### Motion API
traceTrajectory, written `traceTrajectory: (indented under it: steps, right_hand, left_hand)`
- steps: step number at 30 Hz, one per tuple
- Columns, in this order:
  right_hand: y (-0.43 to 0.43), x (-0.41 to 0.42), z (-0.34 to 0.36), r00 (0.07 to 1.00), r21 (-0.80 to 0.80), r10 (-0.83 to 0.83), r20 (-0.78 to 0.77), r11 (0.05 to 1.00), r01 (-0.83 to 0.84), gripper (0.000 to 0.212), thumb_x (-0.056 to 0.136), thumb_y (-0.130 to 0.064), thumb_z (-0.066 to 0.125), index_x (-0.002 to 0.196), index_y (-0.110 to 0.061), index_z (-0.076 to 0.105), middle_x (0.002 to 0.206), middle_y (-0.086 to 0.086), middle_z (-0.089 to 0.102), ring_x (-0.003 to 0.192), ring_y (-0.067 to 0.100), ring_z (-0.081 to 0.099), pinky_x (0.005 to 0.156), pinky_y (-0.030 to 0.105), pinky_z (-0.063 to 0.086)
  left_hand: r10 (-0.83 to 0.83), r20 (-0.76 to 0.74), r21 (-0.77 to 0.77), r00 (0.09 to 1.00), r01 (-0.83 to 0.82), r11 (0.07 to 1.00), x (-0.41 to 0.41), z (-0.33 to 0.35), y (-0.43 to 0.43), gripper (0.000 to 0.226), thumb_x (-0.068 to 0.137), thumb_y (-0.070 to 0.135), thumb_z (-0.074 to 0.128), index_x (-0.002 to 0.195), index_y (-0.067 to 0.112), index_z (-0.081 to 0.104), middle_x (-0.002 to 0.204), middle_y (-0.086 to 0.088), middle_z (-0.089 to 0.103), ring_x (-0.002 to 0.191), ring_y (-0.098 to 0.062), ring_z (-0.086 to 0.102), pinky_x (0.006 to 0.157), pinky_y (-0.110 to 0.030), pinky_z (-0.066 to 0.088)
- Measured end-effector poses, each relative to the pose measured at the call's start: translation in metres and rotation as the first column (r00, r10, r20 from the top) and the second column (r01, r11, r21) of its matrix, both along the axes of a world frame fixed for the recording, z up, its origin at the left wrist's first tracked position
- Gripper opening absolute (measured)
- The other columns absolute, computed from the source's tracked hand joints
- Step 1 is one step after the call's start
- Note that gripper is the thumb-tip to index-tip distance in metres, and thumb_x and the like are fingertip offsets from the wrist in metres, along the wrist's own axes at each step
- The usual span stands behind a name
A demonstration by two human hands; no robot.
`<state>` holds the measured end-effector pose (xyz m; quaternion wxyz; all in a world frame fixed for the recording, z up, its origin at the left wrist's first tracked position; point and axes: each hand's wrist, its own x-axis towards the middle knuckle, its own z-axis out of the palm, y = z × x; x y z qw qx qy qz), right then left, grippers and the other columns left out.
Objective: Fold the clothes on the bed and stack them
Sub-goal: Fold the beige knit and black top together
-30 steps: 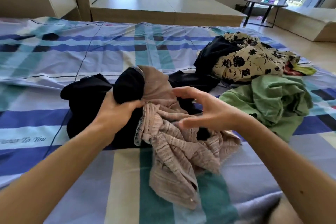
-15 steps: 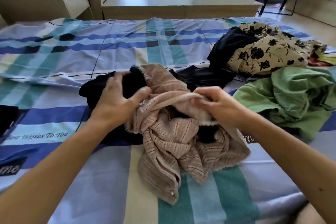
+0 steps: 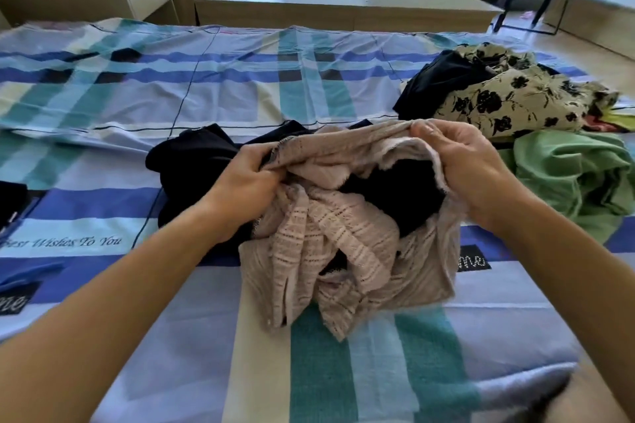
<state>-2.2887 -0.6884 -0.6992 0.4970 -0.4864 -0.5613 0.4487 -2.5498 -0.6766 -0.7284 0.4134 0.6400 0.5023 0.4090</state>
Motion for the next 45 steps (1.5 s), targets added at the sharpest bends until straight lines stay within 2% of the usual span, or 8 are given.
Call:
traceTrajectory:
  steps: [3, 14, 19, 25, 31, 36, 40, 45]
  right_hand:
    - [0.012, 0.012, -0.011, 0.811, 0.270, -0.272, 0.518, 0.952, 0.147, 0.033, 0.098, -0.031, 0.061, 0.070, -0.014, 0.060, 0.057, -0.010, 0.055, 0.054, 0.000, 0.046, 0.054, 0.022, 0.038]
    - [-0.013, -0.022, -0.015, 0.732, 0.608, -0.451, 0.510, 0.792, 0.064, 0.023, 0.088, -0.021, 0.071, 0.102, -0.013, 0.054, 0.085, -0.003, 0.049, 0.073, 0.014, 0.045, 0.069, 0.026, 0.043]
    - [-0.030, -0.040, -0.019, 0.676, 0.111, 0.215, 0.705, 0.908, -0.405, 0.021, 0.087, -0.043, 0.070, 0.089, -0.022, 0.070, 0.069, -0.006, 0.068, 0.056, 0.006, 0.060, 0.057, 0.026, 0.051]
    - [-0.025, -0.045, -0.046, 0.643, 0.029, 0.144, 0.753, 0.968, -0.250, 0.081, 0.082, -0.046, 0.076, 0.144, -0.015, 0.033, 0.138, 0.002, 0.052, 0.125, 0.017, 0.047, 0.095, 0.016, 0.032]
    - [-0.017, -0.044, -0.033, 0.490, 0.093, -0.100, 0.866, 0.995, 0.039, 0.059, 0.084, -0.054, 0.070, 0.128, -0.017, 0.057, 0.130, 0.005, 0.064, 0.119, 0.028, 0.058, 0.091, 0.032, 0.049]
    - [-0.022, -0.055, -0.047, 0.462, -0.160, 0.187, 0.867, 0.982, -0.097, 0.072, 0.076, -0.065, 0.068, 0.137, -0.029, 0.053, 0.138, -0.003, 0.058, 0.126, 0.024, 0.055, 0.102, 0.036, 0.047]
    - [-0.017, -0.055, -0.052, 0.584, -0.227, 0.293, 0.757, 0.956, -0.186, 0.074, 0.068, -0.058, 0.065, 0.136, -0.029, 0.056, 0.134, -0.009, 0.060, 0.123, 0.015, 0.054, 0.102, 0.028, 0.044]
    - [-0.014, -0.055, -0.042, 0.665, -0.101, 0.193, 0.721, 0.979, -0.174, 0.060, 0.083, -0.039, 0.077, 0.136, -0.023, 0.053, 0.122, -0.017, 0.053, 0.112, -0.002, 0.044, 0.086, 0.011, 0.032]
  left_hand:
    - [-0.017, 0.363, -0.308, 0.932, 0.137, 0.942, 0.001, 0.008, -0.004, 0.033, 0.092, -0.010, 0.045, 0.092, 0.009, 0.072, 0.077, -0.004, 0.074, 0.069, -0.014, 0.069, 0.061, -0.022, 0.058]
    - [0.197, 0.664, -0.556, 0.722, 0.299, 0.776, 0.006, 0.004, -0.007, 0.012, 0.085, 0.015, 0.057, 0.076, 0.012, 0.063, 0.071, -0.006, 0.056, 0.063, -0.017, 0.056, 0.060, -0.027, 0.054]
    - [0.106, 0.752, -0.465, 0.650, 0.411, 0.784, 0.003, 0.008, -0.011, 0.055, 0.088, 0.053, 0.049, 0.081, 0.009, 0.081, 0.096, -0.012, 0.076, 0.087, -0.025, 0.074, 0.075, -0.037, 0.062]
    - [0.037, 0.751, -0.311, 0.659, 0.303, 0.901, 0.003, 0.017, -0.016, 0.054, 0.074, 0.064, 0.064, 0.085, 0.015, 0.083, 0.104, -0.012, 0.076, 0.094, -0.026, 0.075, 0.071, -0.037, 0.062]
    - [-0.421, 0.009, -0.229, 0.907, 0.411, 0.882, -0.014, 0.033, -0.019, 0.049, 0.064, 0.017, 0.087, 0.108, 0.027, 0.069, 0.090, 0.015, 0.077, 0.079, 0.005, 0.070, 0.071, -0.013, 0.054]
    - [-0.008, -0.798, 0.010, 0.602, 0.027, 1.000, -0.004, -0.028, -0.002, 0.059, 0.070, 0.061, 0.070, 0.119, 0.029, 0.059, 0.125, -0.004, 0.055, 0.118, -0.028, 0.051, 0.100, -0.042, 0.046]
    - [0.052, -0.759, 0.032, 0.649, -0.042, 0.999, 0.018, -0.046, -0.005, 0.090, 0.076, 0.049, 0.075, 0.151, 0.032, 0.029, 0.160, -0.015, 0.011, 0.137, -0.042, 0.031, 0.112, -0.048, 0.035]
    - [-0.052, -0.531, -0.140, 0.846, -0.027, 0.990, 0.005, -0.044, 0.016, 0.071, 0.071, 0.045, 0.070, 0.139, 0.033, 0.052, 0.119, -0.004, 0.068, 0.114, -0.028, 0.063, 0.096, -0.040, 0.053]
